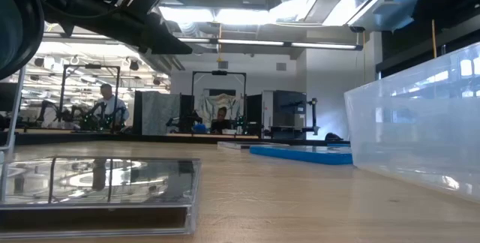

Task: Pick & place jewel cases by type
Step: Put the bottom blue CD case into the right transparent bin

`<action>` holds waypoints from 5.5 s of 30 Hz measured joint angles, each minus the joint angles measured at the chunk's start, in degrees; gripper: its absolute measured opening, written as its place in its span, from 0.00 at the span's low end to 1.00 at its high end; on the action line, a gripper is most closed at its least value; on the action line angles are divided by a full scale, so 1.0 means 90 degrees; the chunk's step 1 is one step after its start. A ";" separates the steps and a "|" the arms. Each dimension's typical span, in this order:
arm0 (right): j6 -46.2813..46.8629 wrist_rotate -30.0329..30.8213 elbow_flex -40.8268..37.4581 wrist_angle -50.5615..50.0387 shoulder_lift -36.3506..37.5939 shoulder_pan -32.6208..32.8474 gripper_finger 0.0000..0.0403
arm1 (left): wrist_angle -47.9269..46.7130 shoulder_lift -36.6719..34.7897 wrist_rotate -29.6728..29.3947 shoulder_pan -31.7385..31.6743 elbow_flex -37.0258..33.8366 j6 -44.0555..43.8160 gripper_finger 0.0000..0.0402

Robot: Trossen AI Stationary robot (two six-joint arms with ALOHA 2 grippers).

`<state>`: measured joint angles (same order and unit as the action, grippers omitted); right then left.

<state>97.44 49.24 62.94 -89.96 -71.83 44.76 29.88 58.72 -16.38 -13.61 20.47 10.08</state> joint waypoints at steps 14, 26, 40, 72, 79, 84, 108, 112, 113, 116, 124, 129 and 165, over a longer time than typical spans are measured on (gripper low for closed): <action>-0.0475 -0.0531 -0.0666 0.0094 0.0199 -0.1121 0.37 | 0.0343 0.0227 0.1185 0.0002 0.0000 -0.0322 0.33; -0.4428 -0.1390 -0.1497 0.3972 0.1342 -0.2868 0.37 | 0.1433 0.1314 0.1268 0.0000 0.0003 -0.0153 0.53; -0.6526 -0.4996 -0.3114 0.7917 0.1307 -0.5489 0.37 | 0.0953 0.2752 0.1805 0.0226 0.1039 0.0712 0.55; -0.6988 -0.6338 -0.3458 0.9927 -0.1577 -0.6926 0.37 | -0.1452 0.5945 0.2174 0.0682 0.3835 0.2133 0.40; -0.6859 -0.6530 -0.3456 1.0044 -0.1724 -0.7112 0.37 | -0.1753 0.5935 0.2125 0.0682 0.3835 0.2118 0.37; -0.6859 -0.6537 -0.3461 1.0057 -0.1729 -0.7124 0.37 | -0.1822 0.5933 0.2103 0.0682 0.3840 0.2087 0.35; -0.6054 -0.7804 -0.3448 1.0066 -0.1914 -0.7194 0.37 | -0.0933 0.6462 0.2618 0.0697 0.3830 0.1988 0.29; -0.6411 -0.7840 -0.3147 0.9717 -0.1949 -0.7189 0.37 | -0.0909 0.6445 0.2598 0.0699 0.3825 0.1920 0.28; -0.6530 -0.7832 -0.3055 0.9577 -0.1958 -0.7188 0.37 | -0.0898 0.6445 0.2582 0.0699 0.3825 0.1939 0.28; -0.6871 -0.7782 -0.2802 0.9186 -0.1964 -0.7187 0.37 | -0.0863 0.6454 0.2522 0.0699 0.3825 0.1941 0.28; -0.7186 -0.7785 -0.2656 0.9054 -0.1948 -0.7187 0.37 | -0.0854 0.6455 0.2453 0.0699 0.3825 0.1913 0.28; -0.7224 -0.7794 -0.2650 0.9054 -0.1941 -0.7187 0.37 | -0.0849 0.6455 0.2453 0.0699 0.3825 0.1966 0.28; -0.7862 -0.8541 -0.2609 0.9692 -0.1911 -0.7206 0.37 | -0.0750 0.6462 0.2654 0.0763 0.3823 0.2380 0.28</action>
<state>26.68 -27.62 39.46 -2.73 -89.03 -20.10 23.13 116.88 7.51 -6.74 54.87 31.50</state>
